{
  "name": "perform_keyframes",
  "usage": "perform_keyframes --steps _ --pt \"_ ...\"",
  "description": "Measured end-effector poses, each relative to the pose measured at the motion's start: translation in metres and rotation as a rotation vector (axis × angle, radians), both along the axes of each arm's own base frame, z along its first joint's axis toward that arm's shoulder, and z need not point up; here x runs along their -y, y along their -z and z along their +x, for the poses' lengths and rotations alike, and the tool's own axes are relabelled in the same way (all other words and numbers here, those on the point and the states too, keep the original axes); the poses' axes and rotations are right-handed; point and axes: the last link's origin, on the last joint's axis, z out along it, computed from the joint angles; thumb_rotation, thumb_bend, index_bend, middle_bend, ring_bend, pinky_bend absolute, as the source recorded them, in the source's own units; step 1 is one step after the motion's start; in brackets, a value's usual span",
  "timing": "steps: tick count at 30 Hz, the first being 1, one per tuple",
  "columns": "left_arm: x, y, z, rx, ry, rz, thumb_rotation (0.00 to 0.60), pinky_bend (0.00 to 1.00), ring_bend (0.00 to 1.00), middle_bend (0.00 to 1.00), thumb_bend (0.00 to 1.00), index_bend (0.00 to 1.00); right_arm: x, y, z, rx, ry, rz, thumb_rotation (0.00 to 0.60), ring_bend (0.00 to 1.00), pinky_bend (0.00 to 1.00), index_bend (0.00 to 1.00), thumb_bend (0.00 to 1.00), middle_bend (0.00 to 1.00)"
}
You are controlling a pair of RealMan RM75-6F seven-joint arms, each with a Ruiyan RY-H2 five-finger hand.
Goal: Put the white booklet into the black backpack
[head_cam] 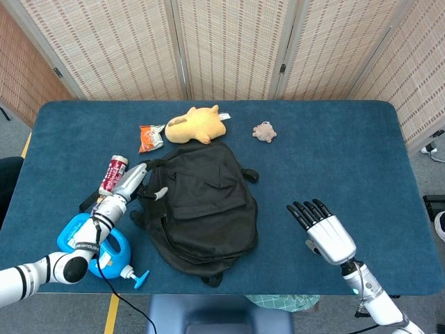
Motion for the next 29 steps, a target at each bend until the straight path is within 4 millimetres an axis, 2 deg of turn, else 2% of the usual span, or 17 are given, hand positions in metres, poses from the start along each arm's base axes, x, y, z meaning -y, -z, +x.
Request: perform_keyframes --steps 6,10,14,19,23,29 --pt "0.021 -0.021 -0.032 -0.09 0.016 0.158 0.6 0.0 0.17 0.22 0.42 0.28 0.008 -0.029 -0.023 0.102 0.14 -0.033 0.6 0.18 0.17 0.11 0.15 0.17" --pt "0.036 -0.035 -0.053 -0.159 0.009 0.262 0.6 0.0 0.17 0.22 0.42 0.28 0.012 -0.051 -0.038 0.14 0.237 -0.057 0.6 0.1 0.08 0.09 0.15 0.07" --pt "0.056 -0.049 -0.075 -0.245 -0.003 0.364 0.6 0.0 0.16 0.2 0.42 0.26 0.01 -0.065 -0.047 0.188 0.304 -0.054 0.6 0.07 0.03 0.03 0.15 0.03" --pt "0.087 -0.063 -0.104 -0.366 -0.024 0.458 0.6 0.0 0.13 0.17 0.42 0.24 -0.004 -0.08 -0.059 0.235 0.365 -0.084 0.6 0.08 0.03 0.02 0.15 0.03" --pt "0.121 -0.073 -0.127 -0.472 -0.047 0.486 0.6 0.0 0.12 0.15 0.42 0.22 -0.018 -0.089 -0.068 0.273 0.404 -0.121 0.6 0.08 0.03 0.02 0.15 0.03" --pt "0.149 -0.089 -0.14 -0.544 -0.042 0.489 0.6 0.0 0.11 0.13 0.41 0.19 -0.04 -0.098 -0.079 0.314 0.44 -0.176 0.6 0.08 0.02 0.02 0.15 0.03"
